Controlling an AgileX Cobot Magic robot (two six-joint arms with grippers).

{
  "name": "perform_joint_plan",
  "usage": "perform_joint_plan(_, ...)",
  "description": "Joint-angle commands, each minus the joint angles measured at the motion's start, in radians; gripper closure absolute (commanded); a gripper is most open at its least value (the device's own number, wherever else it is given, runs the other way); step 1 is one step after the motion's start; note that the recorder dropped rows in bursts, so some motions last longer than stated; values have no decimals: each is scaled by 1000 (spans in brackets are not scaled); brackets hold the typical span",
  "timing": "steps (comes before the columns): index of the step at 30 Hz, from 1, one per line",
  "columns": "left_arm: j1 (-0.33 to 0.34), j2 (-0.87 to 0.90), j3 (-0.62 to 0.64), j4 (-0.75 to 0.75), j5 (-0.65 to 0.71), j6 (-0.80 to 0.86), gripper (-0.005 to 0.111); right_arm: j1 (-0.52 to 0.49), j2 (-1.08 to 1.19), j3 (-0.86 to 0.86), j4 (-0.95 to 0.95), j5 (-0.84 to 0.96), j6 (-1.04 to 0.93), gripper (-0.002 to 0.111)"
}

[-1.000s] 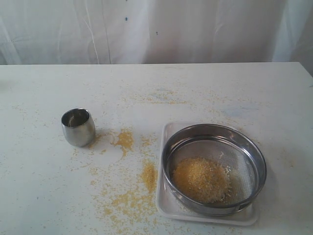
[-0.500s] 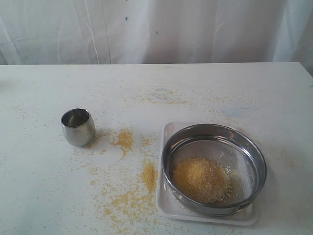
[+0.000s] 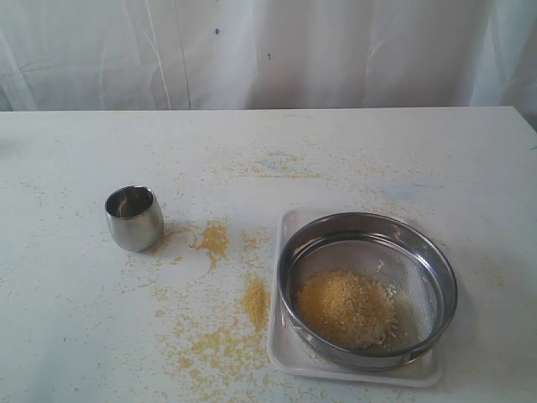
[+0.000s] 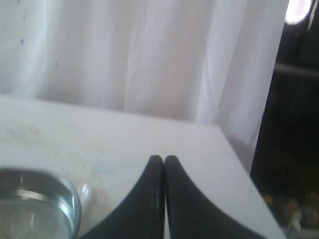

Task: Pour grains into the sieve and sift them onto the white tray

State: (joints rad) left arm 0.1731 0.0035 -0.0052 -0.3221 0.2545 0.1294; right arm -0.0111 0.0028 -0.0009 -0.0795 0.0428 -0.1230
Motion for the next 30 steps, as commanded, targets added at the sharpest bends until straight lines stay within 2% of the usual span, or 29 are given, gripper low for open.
perform_joint_plan(1,-6,-4,5,-6,-2,5,107,1,-3,1,-14,-286,-12,108)
perform_joint_plan(5,-6,-4,5,-6,-2,5,107,1,-3,1,-7,-418,-3,108)
perform_joint_plan(16,-6,-4,5,-6,-2,5,107,1,-3,1,6,-466,-3,108)
perform_joint_plan(21,-6,-4,5,-6,-2,5,107,1,-3,1,31,-743,31,108)
perform_joint_plan(27,-6,-4,5,-6,-2,5,107,1,-3,-20,42,-1264,308,108)
perform_joint_plan(30,-6,-4,5,-6,-2,5,107,1,-3,-133,57,-1264,431,108)
